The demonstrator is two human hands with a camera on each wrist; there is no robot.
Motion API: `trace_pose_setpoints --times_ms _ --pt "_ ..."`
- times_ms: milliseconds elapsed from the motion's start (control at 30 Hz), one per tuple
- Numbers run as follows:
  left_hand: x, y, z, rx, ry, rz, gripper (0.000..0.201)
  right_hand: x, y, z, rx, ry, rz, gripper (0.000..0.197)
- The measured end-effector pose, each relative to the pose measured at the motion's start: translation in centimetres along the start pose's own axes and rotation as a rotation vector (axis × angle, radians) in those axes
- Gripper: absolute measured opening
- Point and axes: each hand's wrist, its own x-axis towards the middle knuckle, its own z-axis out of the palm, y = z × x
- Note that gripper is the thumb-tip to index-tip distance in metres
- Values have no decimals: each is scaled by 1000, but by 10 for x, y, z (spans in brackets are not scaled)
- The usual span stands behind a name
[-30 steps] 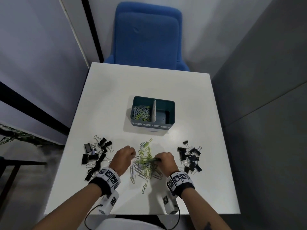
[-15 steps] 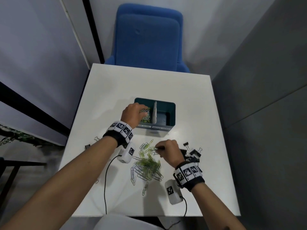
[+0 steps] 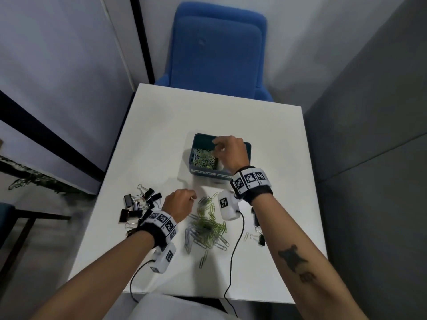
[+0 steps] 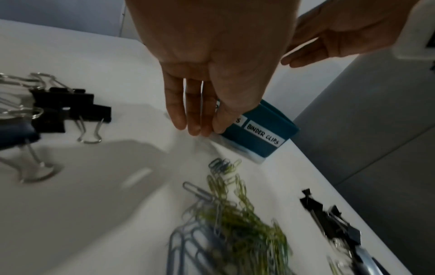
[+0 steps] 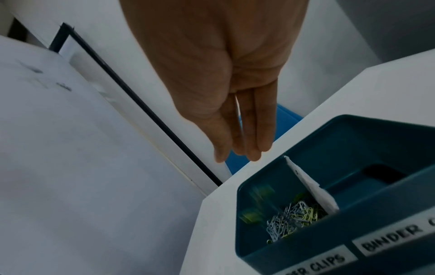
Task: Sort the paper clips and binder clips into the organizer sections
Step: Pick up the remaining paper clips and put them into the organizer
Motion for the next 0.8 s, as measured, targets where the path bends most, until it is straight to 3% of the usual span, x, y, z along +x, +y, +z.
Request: trace_pose_setpoints --times_ms 100,233,333,467,633,800 --pt "-2 -1 13 52 -54 12 24 -26 16 3 43 -2 14 23" --pt "5 9 27 201 -147 123 33 -85 65 21 -12 -193 192 20" --pt "15 17 41 282 -237 209 57 -132 106 39 -124 -351 325 23" --pt "19 30 57 400 -387 256 66 -179 141 56 -231 -425 415 20" --pt "-4 25 74 574 -303 476 60 -198 148 70 -354 -352 422 24" --pt "-27 6 75 488 -219 703 47 -192 132 89 -323 -276 331 16"
